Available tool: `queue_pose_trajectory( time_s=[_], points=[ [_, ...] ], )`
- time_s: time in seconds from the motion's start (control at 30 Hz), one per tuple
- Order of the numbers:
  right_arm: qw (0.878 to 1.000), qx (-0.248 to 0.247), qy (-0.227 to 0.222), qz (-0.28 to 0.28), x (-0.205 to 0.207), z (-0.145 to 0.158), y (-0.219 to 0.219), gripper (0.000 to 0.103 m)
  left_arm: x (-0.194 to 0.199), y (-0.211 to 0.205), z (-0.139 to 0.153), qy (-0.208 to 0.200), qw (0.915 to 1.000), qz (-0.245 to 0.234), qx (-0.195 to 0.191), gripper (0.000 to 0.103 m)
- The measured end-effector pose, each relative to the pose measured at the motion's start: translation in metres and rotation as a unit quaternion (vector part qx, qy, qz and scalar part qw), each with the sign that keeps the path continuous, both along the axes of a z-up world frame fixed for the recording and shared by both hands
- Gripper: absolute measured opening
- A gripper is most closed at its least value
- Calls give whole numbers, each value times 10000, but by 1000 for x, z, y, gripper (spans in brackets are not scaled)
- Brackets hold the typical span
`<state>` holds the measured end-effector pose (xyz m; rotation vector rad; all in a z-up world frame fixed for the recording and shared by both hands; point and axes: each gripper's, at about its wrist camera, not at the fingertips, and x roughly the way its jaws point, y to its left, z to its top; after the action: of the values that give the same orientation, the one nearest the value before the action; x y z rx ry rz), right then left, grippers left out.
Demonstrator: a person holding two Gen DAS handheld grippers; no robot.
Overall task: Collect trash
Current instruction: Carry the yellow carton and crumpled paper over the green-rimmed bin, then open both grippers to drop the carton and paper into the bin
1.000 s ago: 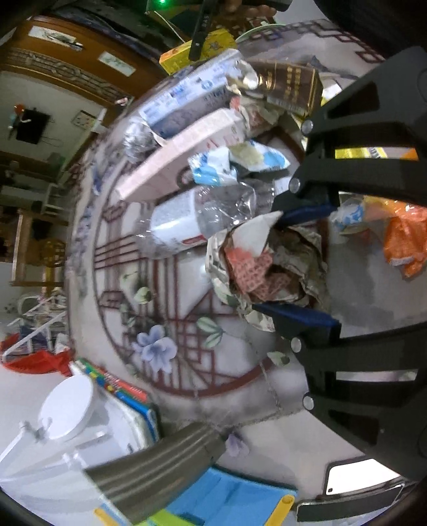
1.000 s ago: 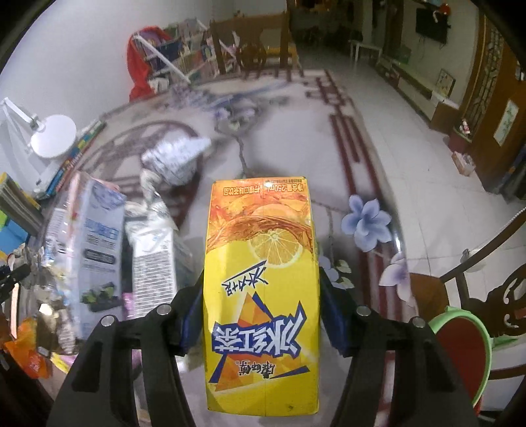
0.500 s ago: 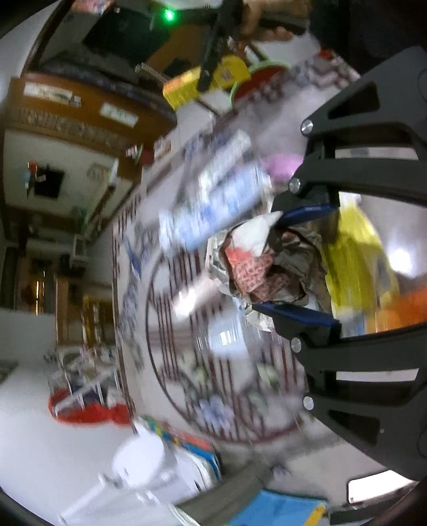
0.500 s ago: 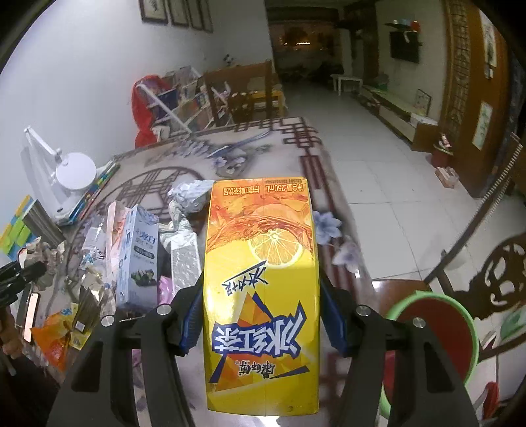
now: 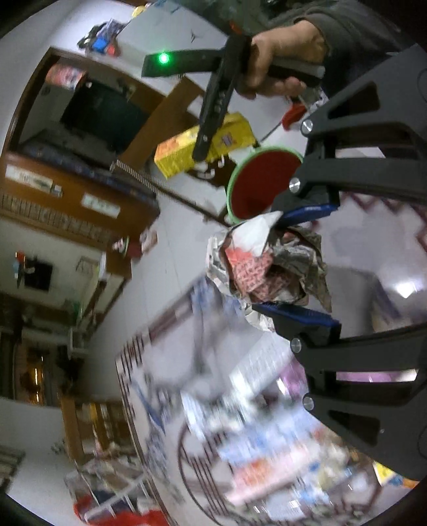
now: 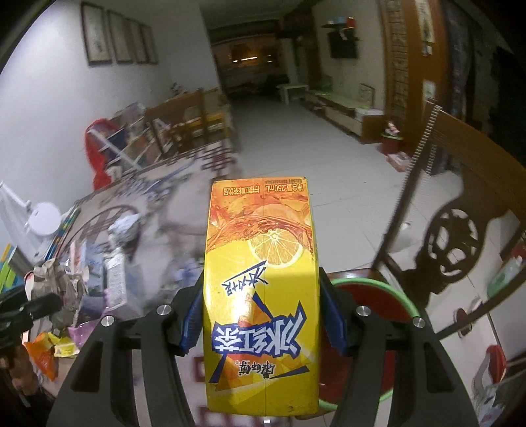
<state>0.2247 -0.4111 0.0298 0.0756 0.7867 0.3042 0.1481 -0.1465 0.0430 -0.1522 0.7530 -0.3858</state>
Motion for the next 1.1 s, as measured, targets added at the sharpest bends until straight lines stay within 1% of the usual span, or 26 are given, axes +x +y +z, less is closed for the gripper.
queue_pose_trajectory(
  time_s=[0.07,0.2,0.3,0.5,0.6,0.77,0.9,0.93,0.97,1.0,1.03,1.07,1.1],
  points=[
    [9998,113,29,-171,4,-2,-21,58,10,-24,-1,32,9997,-207,-124,42],
    [9984,234,60,-520,13,-6,-59,58,28,-64,-8,129,9983,-521,-221,42],
    [9974,289,114,-656,18,-13,-76,58,42,-92,-17,235,9962,-770,-320,42],
    [9952,388,269,-851,19,-31,-106,58,64,-140,-42,452,9920,-1156,-247,43],
    [9943,376,366,-924,22,-42,-118,58,73,-164,-55,573,9892,-1339,-137,43],
    [9934,396,513,-949,28,-55,-123,58,83,-190,-71,704,9859,-1521,15,43],
    [9936,362,488,-951,32,-56,-123,59,86,-202,-79,762,9845,-1575,159,46],
    [9936,366,468,-961,33,-55,-122,59,87,-204,-79,770,9845,-1566,180,49],
    [9935,373,449,-974,34,-54,-122,60,87,-205,-80,772,9848,-1542,207,59],
    [9935,350,428,-999,34,-53,-121,60,89,-206,-81,784,9851,-1511,227,67],
    [9935,313,435,-1002,35,-53,-120,68,89,-205,-81,786,9852,-1512,200,77],
    [9939,280,430,-981,36,-53,-119,73,89,-207,-82,788,9851,-1518,203,83],
    [9942,241,374,-979,35,-52,-117,83,89,-206,-82,774,9851,-1521,233,87]
  ],
)
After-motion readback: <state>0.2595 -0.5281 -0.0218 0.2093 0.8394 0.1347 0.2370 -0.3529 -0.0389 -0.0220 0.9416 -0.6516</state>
